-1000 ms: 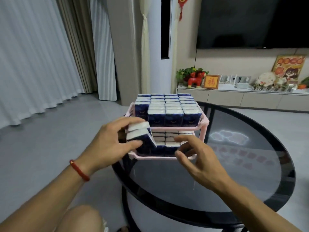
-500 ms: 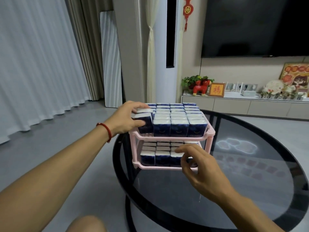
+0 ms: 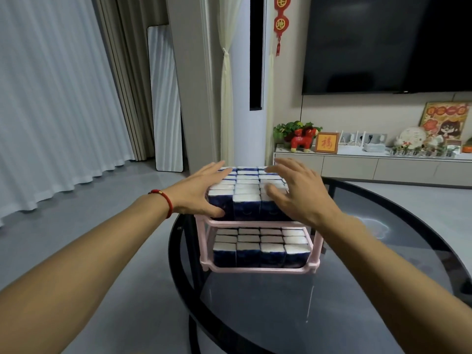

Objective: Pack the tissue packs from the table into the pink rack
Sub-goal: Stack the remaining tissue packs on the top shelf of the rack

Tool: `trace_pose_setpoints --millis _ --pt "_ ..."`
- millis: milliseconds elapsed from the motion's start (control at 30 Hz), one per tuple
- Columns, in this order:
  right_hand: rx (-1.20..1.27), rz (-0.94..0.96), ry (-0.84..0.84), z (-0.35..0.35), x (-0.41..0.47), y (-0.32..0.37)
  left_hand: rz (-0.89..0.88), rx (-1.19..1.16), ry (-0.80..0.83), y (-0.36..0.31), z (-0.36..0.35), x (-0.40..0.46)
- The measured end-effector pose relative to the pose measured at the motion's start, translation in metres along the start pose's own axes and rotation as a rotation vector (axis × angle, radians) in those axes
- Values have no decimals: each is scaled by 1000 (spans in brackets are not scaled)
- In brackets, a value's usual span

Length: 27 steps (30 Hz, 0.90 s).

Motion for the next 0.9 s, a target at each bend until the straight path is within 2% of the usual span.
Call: trace_pose_setpoints --millis 133,233,433,767,900 --pt "-80 -88 393 -16 52 -15 41 116 192 -1 4 18" --pt "-128 -102 529 -25 56 -18 34 89 212 -1 5 25" --pt "-152 -94 539 -27 53 -21 -57 74 65 5 3 34" --pt "-136 -106 496 -22 61 -18 -39 11 126 17 -1 36" --pt "-112 -11 444 -15 56 -1 -41 -37 126 21 -2 36"
Point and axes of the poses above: each hand's wrist, its own x-axis towards the middle knuckle, its own z-axis out of the back of the hand, y = z × x, the point moved 4 cm from there along x, towards the middle knuckle, and after that the axes turned 7 degrees about y, right-handed, at the moved point
